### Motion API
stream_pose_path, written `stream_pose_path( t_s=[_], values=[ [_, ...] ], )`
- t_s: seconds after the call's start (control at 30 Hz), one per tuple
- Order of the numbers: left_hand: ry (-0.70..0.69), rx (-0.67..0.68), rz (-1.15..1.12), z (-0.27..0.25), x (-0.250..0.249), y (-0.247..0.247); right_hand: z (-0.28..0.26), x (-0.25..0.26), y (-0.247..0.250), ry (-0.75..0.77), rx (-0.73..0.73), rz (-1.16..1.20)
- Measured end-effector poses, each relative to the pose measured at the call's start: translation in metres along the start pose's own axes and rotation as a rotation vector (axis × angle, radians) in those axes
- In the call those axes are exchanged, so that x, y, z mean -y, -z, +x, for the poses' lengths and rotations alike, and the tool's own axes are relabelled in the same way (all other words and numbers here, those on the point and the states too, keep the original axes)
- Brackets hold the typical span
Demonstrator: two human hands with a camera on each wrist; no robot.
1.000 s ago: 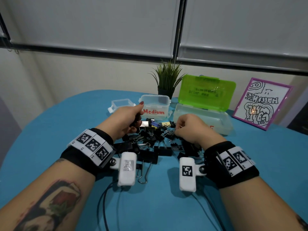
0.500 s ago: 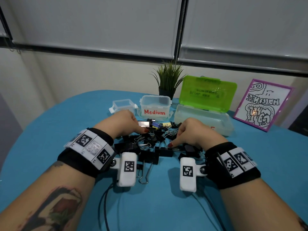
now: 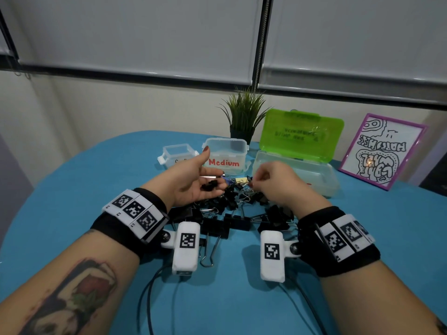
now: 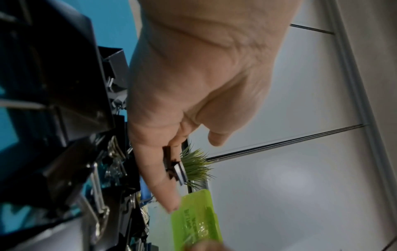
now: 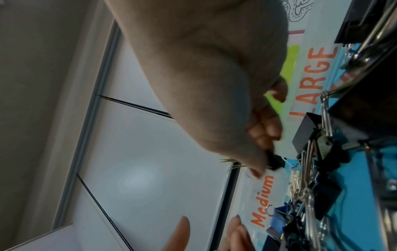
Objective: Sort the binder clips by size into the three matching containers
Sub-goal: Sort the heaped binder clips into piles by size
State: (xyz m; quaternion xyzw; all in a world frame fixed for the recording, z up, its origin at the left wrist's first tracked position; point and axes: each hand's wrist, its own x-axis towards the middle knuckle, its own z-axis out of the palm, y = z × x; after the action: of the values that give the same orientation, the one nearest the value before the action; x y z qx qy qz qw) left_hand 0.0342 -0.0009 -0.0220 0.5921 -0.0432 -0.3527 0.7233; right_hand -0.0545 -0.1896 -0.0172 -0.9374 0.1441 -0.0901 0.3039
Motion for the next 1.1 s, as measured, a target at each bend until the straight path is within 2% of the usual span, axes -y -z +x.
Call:
stream_pose_path(
  t_s=[0.07,0.13,0.27,0.33,0.37,0.43,0.5,0.57,0.63,0.67,0.73,0.83,0.93,1.1],
  values=[
    [0.021,0.043,-0.007,0.002,0.002,0.0,0.003,0.004,-0.001,0.108,-0.148,0.286],
    [0.043,0.104,-0.013,0.003,0.003,0.0,0.0,0.01,-0.005,0.213,-0.171,0.526],
    [0.066,0.247,0.035,-0.001,0.006,-0.003,-0.004,0.02,-0.024,0.274,-0.012,0.684],
    [0.039,0.235,0.047,-0.001,0.007,-0.002,-0.001,0.021,-0.031,0.252,0.037,0.718],
    [0.011,0.188,0.052,0.0,0.006,-0.001,0.001,0.02,-0.033,0.241,0.024,0.718],
    [-0.071,0.032,0.102,0.001,0.001,0.006,0.006,0.017,-0.034,0.235,-0.024,0.657],
    [-0.198,-0.207,0.343,0.002,-0.006,0.016,0.004,0.013,-0.031,0.227,0.009,0.519],
    [-0.3,-0.42,0.581,0.002,-0.014,0.033,-0.003,0.011,-0.028,0.256,0.159,0.307],
    [-0.309,-0.545,0.776,0.001,-0.022,0.049,-0.009,0.01,-0.028,0.332,0.329,0.105],
    [-0.275,-0.575,0.906,-0.001,-0.025,0.055,-0.01,0.01,-0.028,0.35,0.398,0.046],
    [-0.166,-0.551,1.146,-0.006,-0.027,0.062,-0.012,0.011,-0.029,0.342,0.466,-0.001],
    [-0.042,-0.486,1.388,-0.014,-0.025,0.061,-0.011,0.008,-0.027,0.326,0.41,0.025],
    [-0.051,-0.469,1.398,-0.015,-0.027,0.061,-0.007,0.004,-0.025,0.313,0.367,0.039],
    [-0.164,-0.565,1.279,-0.024,-0.034,0.052,-0.001,-0.002,-0.017,0.215,0.313,-0.05]
  ],
)
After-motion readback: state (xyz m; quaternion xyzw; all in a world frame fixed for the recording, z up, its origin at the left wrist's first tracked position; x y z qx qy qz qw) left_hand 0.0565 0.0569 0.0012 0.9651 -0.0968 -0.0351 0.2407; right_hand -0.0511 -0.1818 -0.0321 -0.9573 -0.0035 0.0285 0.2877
